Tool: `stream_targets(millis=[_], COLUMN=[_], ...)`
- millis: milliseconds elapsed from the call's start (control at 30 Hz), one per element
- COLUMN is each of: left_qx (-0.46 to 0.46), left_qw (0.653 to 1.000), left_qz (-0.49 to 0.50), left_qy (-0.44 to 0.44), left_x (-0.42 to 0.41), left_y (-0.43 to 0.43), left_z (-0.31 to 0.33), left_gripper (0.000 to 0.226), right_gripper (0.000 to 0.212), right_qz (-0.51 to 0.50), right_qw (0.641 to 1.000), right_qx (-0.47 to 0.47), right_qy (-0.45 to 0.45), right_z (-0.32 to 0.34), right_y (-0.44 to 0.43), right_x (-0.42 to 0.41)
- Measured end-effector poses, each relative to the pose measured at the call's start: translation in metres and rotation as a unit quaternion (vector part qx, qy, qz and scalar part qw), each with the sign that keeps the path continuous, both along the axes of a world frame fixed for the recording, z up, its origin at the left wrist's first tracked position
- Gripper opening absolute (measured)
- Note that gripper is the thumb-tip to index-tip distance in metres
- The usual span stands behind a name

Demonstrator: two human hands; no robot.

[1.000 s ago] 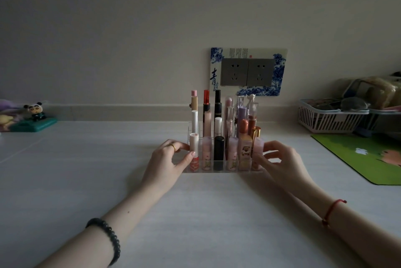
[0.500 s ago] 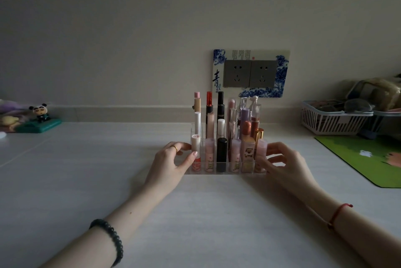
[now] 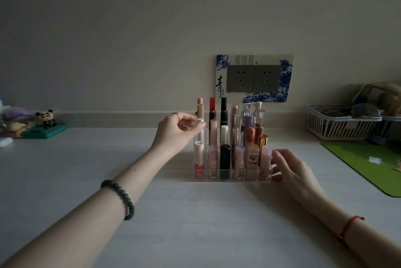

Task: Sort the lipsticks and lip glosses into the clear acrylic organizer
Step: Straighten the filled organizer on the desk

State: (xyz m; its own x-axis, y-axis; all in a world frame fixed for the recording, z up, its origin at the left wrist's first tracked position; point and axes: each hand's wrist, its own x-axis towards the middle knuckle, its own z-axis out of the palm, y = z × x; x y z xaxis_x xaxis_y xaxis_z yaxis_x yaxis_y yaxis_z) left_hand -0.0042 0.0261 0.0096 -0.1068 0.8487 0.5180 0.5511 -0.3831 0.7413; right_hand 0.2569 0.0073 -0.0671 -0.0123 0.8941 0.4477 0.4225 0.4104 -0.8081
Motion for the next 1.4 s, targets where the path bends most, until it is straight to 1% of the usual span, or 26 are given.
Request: stream_targets(millis=[167,367,833,967,1067,1133,1200,1267,1333,1400], left_qx=[-0.02,-0.014,-0.009,-0.014,-0.02,-0.022,-0.018,-0.004,0.01,0.021], left_qw=[0.999,0.999,0.999,0.999,0.999,0.999,0.998,0.999,1.0,0.999], left_qz=[0.01,0.011,-0.007,0.0,-0.001,0.001,0.007,0.012,0.02,0.024], left_qy=[0.034,0.031,0.035,0.04,0.027,0.04,0.052,0.035,0.021,0.026], left_x=[0.007,0.008,0.007,0.003,0.0,-0.002,-0.003,-0.003,-0.003,-0.002], left_y=[0.003,0.002,0.001,-0.002,-0.01,-0.018,-0.025,-0.03,-0.031,-0.031], left_z=[-0.004,-0.003,-0.005,-0.007,-0.012,-0.022,-0.036,-0.049,-0.057,-0.063], left_gripper=[0.023,0.014,0.017,0.027,0.047,0.059,0.066,0.064,0.054,0.042], right_gripper=[0.015,0.017,0.016,0.018,0.019,0.02,0.019,0.019,0.019,0.019], right_qz=[0.006,0.002,0.002,0.002,0.001,0.0,0.0,-0.001,-0.003,-0.003], right_qw=[1.0,1.0,1.0,1.0,1.0,1.0,1.0,1.0,1.0,1.0], right_qx=[0.008,0.01,0.009,0.006,0.002,-0.001,-0.004,-0.004,-0.001,0.0], right_qy=[-0.002,0.0,-0.01,-0.01,-0.01,-0.012,-0.011,-0.008,-0.005,-0.007], right_z=[0.0,-0.001,-0.001,0.0,0.0,0.0,0.0,0.0,-0.001,-0.001], right_y=[0.001,0.002,0.002,0.0,0.0,0.0,0.0,0.0,0.0,0.0], right_x=[0.0,0.001,0.001,0.001,0.0,0.0,0.0,0.0,0.0,0.0])
